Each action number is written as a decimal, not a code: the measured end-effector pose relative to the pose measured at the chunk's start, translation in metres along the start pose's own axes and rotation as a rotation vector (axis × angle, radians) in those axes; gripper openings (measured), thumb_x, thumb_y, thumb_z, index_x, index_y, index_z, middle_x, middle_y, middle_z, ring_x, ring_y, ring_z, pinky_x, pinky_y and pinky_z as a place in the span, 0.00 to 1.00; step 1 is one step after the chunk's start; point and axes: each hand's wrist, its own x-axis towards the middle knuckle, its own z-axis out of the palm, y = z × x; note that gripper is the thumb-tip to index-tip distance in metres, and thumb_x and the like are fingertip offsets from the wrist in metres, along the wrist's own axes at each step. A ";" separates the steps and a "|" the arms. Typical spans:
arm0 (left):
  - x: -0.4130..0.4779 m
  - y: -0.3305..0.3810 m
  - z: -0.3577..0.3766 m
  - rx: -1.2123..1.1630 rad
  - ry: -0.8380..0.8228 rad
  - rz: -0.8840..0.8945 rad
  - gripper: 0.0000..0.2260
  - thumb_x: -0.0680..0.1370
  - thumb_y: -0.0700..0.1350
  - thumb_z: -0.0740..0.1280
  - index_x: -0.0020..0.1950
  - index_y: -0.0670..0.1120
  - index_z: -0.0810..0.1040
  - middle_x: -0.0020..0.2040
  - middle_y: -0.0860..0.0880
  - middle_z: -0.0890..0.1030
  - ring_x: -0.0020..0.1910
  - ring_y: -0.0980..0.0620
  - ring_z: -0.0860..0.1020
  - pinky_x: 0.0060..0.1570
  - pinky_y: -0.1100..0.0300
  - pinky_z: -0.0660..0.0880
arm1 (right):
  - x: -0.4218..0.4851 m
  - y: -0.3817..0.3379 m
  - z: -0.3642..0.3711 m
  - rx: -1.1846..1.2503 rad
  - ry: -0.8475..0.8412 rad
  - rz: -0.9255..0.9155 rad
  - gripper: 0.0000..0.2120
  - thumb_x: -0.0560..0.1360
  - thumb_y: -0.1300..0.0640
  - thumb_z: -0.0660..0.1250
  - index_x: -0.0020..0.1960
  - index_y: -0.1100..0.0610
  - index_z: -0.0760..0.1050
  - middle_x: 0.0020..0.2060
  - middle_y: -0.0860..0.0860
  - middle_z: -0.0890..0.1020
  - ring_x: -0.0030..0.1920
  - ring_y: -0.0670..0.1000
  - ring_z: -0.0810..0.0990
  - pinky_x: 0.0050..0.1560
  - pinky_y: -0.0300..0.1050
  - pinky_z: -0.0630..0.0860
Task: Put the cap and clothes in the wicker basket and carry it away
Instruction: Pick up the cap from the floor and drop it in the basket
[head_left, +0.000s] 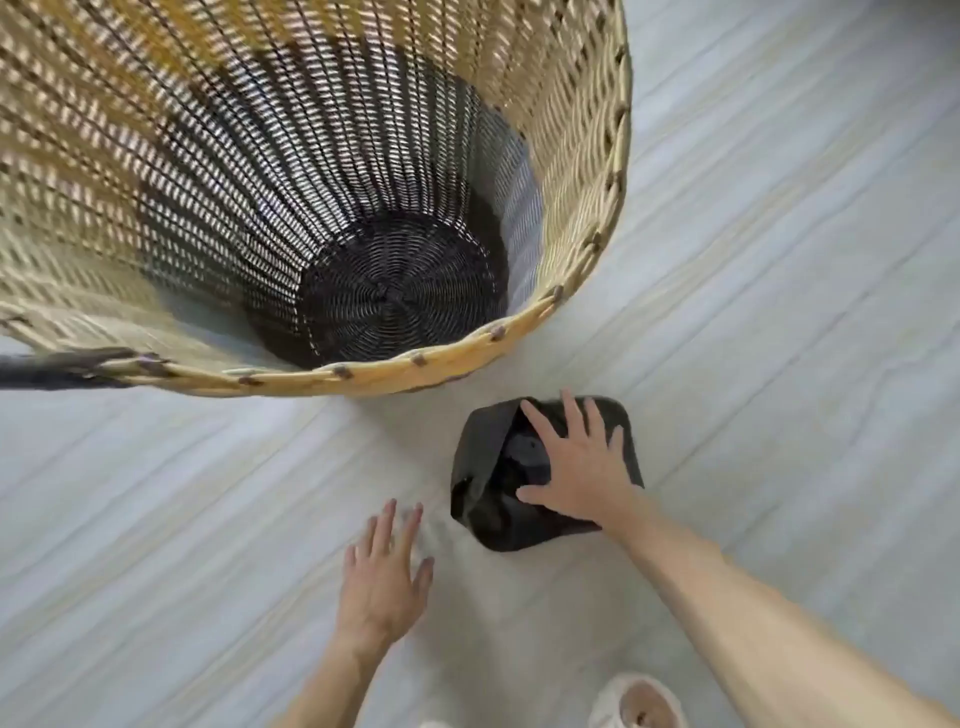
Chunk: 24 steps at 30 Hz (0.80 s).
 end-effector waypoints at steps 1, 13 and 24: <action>0.003 -0.002 0.008 0.018 -0.034 -0.012 0.31 0.79 0.60 0.51 0.79 0.59 0.41 0.80 0.52 0.40 0.80 0.46 0.45 0.76 0.46 0.52 | 0.011 0.005 0.007 -0.073 0.026 -0.034 0.52 0.66 0.33 0.68 0.78 0.40 0.37 0.79 0.55 0.42 0.77 0.65 0.42 0.69 0.74 0.48; -0.048 0.014 -0.038 -0.037 -0.256 -0.118 0.26 0.80 0.53 0.55 0.78 0.49 0.58 0.81 0.47 0.55 0.78 0.45 0.59 0.74 0.50 0.60 | -0.082 0.031 0.019 -0.012 -0.139 0.299 0.18 0.74 0.59 0.57 0.64 0.55 0.70 0.57 0.57 0.75 0.56 0.62 0.78 0.51 0.50 0.74; -0.299 0.086 -0.249 -0.494 -0.355 -0.332 0.20 0.80 0.50 0.59 0.69 0.45 0.73 0.69 0.44 0.75 0.68 0.44 0.74 0.64 0.56 0.69 | -0.389 -0.024 -0.222 0.658 -0.143 0.565 0.24 0.70 0.50 0.71 0.66 0.50 0.74 0.58 0.52 0.83 0.59 0.55 0.80 0.56 0.45 0.71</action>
